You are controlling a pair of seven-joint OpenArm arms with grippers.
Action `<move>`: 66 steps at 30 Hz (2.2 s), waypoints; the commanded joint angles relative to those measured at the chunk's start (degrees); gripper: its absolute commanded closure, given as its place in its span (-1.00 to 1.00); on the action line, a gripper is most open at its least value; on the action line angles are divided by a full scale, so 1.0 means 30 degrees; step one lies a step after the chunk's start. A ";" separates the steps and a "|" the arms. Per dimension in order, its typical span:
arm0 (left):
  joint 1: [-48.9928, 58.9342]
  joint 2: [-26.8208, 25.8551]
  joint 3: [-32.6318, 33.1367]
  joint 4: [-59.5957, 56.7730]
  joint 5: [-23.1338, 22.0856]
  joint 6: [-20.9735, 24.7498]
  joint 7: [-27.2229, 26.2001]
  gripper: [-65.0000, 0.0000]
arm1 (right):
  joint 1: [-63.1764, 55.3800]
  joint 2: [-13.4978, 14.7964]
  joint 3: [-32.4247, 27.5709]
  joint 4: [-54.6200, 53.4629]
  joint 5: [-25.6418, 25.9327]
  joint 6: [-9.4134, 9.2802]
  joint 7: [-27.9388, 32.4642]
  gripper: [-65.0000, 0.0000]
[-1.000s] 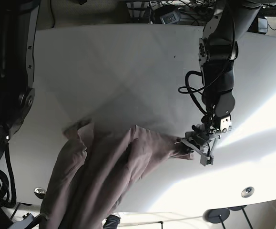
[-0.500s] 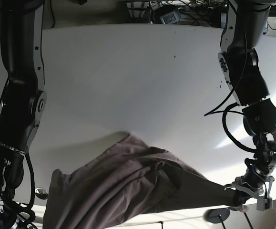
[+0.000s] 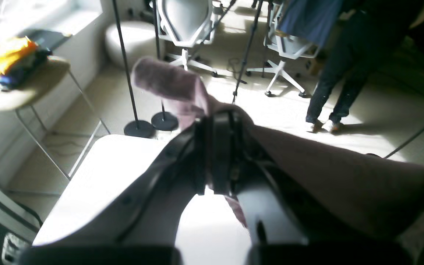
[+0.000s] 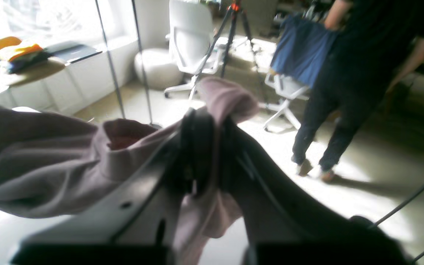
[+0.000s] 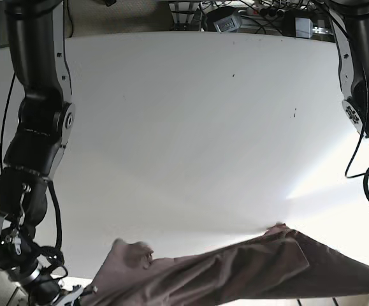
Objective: Fold the T-shirt properly
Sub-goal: 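Stretch the mauve shirt between both grippers and lay it across the table, then release the left gripper and move it to the shirt's hem corner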
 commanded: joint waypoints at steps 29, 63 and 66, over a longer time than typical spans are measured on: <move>2.1798 0.3443 -1.0404 0.9667 -0.2876 -0.2205 0.0943 1.00 | -2.2705 -0.2339 0.4167 0.8107 0.2795 0.1044 0.0809 0.94; 1.6992 0.2534 -0.7298 1.1162 -0.2436 -0.2176 0.0885 -0.33 | -2.5869 -0.1489 0.5866 1.0363 1.0590 0.1543 0.0692 0.02; 1.6054 0.2593 -0.5862 1.0957 -0.2055 -0.2117 0.0885 -0.33 | -2.4814 -0.1342 0.6071 0.9308 1.0590 -0.0685 0.0692 0.02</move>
